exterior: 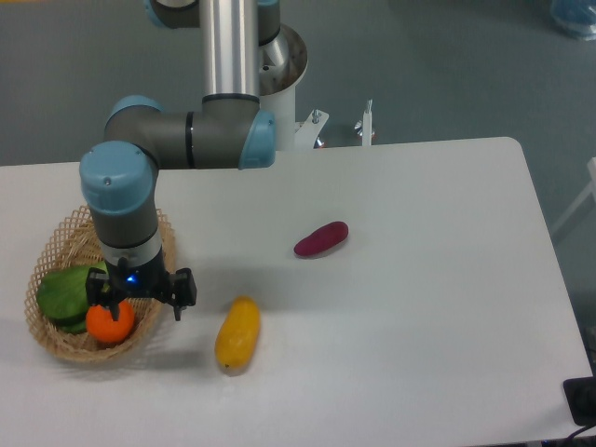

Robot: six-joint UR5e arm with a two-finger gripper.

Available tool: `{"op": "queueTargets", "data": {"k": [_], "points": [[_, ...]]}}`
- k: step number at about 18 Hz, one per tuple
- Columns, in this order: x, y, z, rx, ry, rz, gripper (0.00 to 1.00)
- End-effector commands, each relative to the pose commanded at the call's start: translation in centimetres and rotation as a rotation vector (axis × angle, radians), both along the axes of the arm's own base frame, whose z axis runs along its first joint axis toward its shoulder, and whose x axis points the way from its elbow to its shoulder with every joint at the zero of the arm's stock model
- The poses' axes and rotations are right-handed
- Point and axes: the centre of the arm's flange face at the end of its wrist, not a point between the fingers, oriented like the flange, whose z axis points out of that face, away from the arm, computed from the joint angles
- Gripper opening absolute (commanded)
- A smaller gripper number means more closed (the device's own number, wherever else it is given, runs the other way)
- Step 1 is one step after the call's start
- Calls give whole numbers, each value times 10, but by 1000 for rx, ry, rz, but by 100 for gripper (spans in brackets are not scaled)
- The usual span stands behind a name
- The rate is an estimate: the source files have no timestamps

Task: Pick up the orange from the basket
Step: 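Lower the gripper into the basket around the orange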

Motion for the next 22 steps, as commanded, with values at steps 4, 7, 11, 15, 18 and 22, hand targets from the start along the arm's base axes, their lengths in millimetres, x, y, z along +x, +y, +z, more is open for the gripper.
{"op": "queueTargets", "data": {"k": [4,7,11,15,18,22], "points": [[11,2,-12,-22,-6,-19,100],[27,5,-17,-33,-8,-42,100],[41,9,-33,-56,-16,-65,100],[60,11,-37,-63,-20,-92,100],[61,12,-43,-76,-26,-86,100],[66,13,-55,-95,-29,-89,100]]}}
